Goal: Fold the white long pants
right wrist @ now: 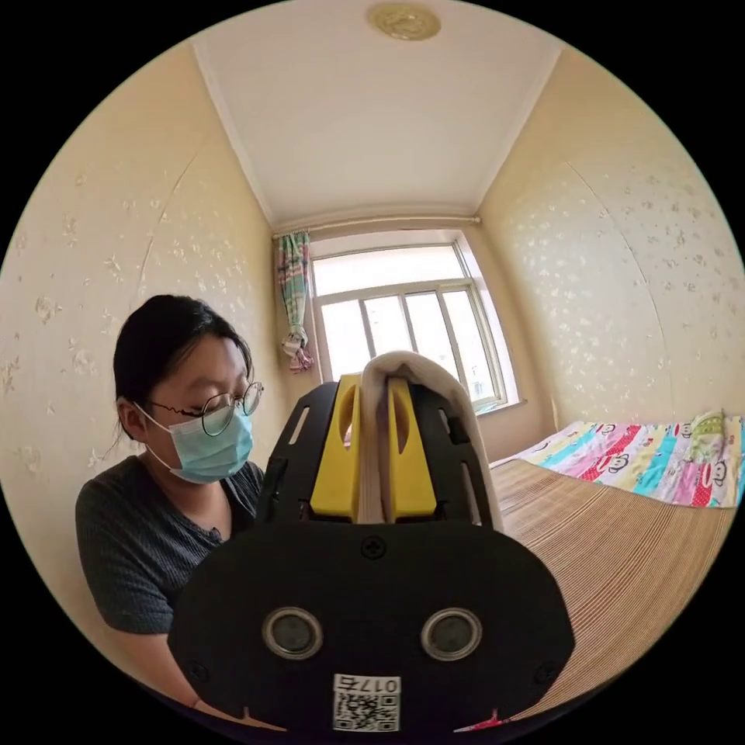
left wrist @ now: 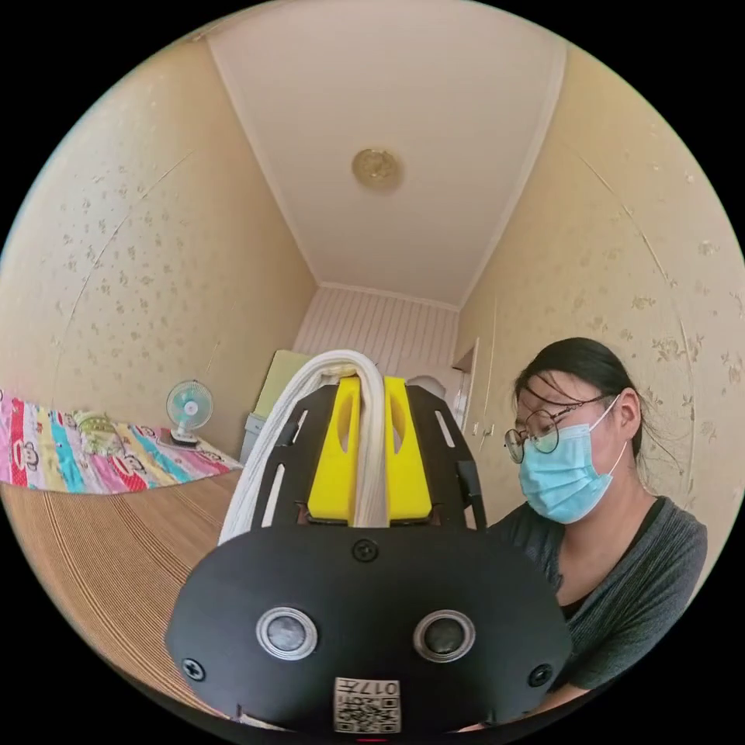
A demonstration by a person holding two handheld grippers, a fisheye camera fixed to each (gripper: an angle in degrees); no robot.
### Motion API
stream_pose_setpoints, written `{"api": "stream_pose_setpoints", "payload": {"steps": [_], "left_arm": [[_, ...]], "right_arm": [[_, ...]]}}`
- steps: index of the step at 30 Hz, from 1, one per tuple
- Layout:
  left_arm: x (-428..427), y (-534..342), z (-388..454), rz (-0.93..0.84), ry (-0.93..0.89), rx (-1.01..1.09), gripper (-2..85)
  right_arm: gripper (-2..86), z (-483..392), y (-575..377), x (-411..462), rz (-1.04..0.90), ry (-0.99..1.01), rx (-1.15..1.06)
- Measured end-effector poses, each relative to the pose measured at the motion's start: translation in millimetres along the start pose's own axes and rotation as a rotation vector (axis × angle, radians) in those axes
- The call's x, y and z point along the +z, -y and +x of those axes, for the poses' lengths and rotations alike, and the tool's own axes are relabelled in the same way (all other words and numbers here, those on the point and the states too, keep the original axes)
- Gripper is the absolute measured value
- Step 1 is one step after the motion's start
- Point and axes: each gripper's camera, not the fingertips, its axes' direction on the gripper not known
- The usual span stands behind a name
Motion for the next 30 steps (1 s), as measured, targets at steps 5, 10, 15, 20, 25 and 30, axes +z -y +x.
{"api": "stream_pose_setpoints", "payload": {"steps": [5, 10, 15, 20, 25, 30], "left_arm": [[22, 52, 3, 0.030, -0.055, 0.010, 5.2], [45, 40, -96, -0.062, 0.072, -0.160, 5.2], [54, -9, -237, -0.155, 0.246, -0.404, 5.1], [68, -81, -289, -0.362, 0.466, -0.339, 5.1], [31, -209, -295, -0.409, 0.346, -0.455, 5.1], [3, -356, -258, -0.503, 0.316, -0.651, 5.1]], "right_arm": [[4.2, -22, 62, 7, 0.062, 0.015, 0.052], [2.8, 15, 79, 21, 0.039, -0.175, 0.175], [1.6, 168, 45, 44, -0.090, -0.365, 0.423], [1.0, 268, -8, 73, -0.259, -0.529, 0.443], [1.3, 275, -111, 66, -0.335, -0.431, 0.462], [3.3, 208, -255, 44, -0.490, -0.469, 0.468]]}}
